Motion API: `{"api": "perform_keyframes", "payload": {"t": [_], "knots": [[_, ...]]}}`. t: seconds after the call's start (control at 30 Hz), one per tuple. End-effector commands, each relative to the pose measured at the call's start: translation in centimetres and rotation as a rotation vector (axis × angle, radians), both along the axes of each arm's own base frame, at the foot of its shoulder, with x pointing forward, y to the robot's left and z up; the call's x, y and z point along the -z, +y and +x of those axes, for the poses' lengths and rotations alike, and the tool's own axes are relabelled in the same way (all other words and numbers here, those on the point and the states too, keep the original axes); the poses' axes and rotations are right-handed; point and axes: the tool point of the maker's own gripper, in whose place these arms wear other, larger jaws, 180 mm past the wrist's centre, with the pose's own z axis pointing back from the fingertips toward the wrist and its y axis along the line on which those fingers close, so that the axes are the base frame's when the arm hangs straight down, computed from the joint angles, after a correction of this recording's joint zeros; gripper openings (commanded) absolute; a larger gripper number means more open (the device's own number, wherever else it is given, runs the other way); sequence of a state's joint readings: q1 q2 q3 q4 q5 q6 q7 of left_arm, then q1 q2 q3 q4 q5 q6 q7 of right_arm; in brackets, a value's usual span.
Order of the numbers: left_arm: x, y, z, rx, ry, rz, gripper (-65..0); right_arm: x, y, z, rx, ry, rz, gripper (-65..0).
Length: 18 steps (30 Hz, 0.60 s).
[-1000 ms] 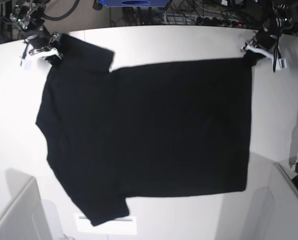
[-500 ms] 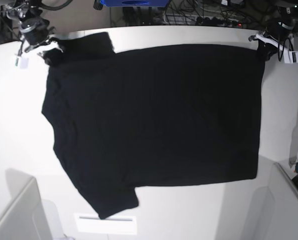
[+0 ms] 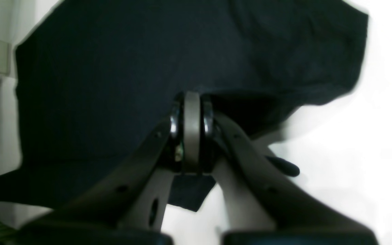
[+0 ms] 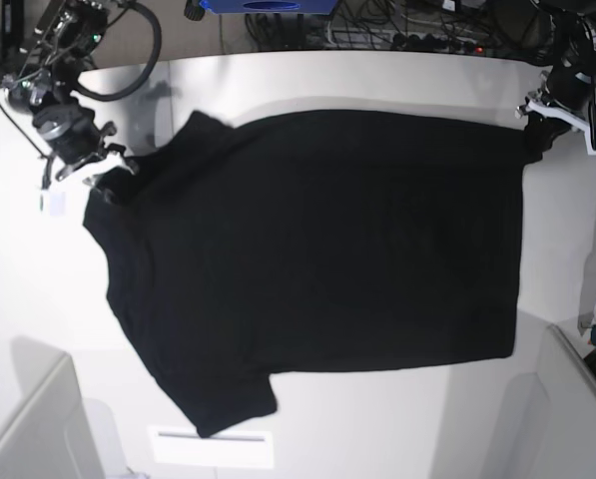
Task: Fold the T-shirt properly
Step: 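Lift the shoulders and fold the sleeves inward, dragging the shirt toward the robot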
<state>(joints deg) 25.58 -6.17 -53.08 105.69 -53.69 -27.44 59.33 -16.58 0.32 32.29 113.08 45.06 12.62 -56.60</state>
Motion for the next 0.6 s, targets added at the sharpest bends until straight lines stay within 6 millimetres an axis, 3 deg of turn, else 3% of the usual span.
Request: {"api": "perform_keyframes", "payload": {"t": [0.0, 0.23, 0.47, 0.57], "knots": [[-1.3, 0.5, 0.9, -0.008, -0.045, 0.012, -65.0, -1.3, -0.5, 1.2, 0.023, -0.047, 0.002, -65.0], [-2.6, 0.5, 4.1, -0.032, -0.093, -0.027, -65.0, -1.7, -0.6, 4.9, 0.058, -0.07, 0.074, -65.0], [-4.4, 1.0, 7.0, -0.089, -0.165, -0.068, -65.0, 0.0, -0.4, 7.9, 0.073, -0.04, 0.161, -65.0], [-3.9, 1.5, 7.6, -0.127, -0.162, -0.112, -65.0, -0.1, -0.4, 9.1, 0.077, -0.047, 0.182, -65.0]]}}
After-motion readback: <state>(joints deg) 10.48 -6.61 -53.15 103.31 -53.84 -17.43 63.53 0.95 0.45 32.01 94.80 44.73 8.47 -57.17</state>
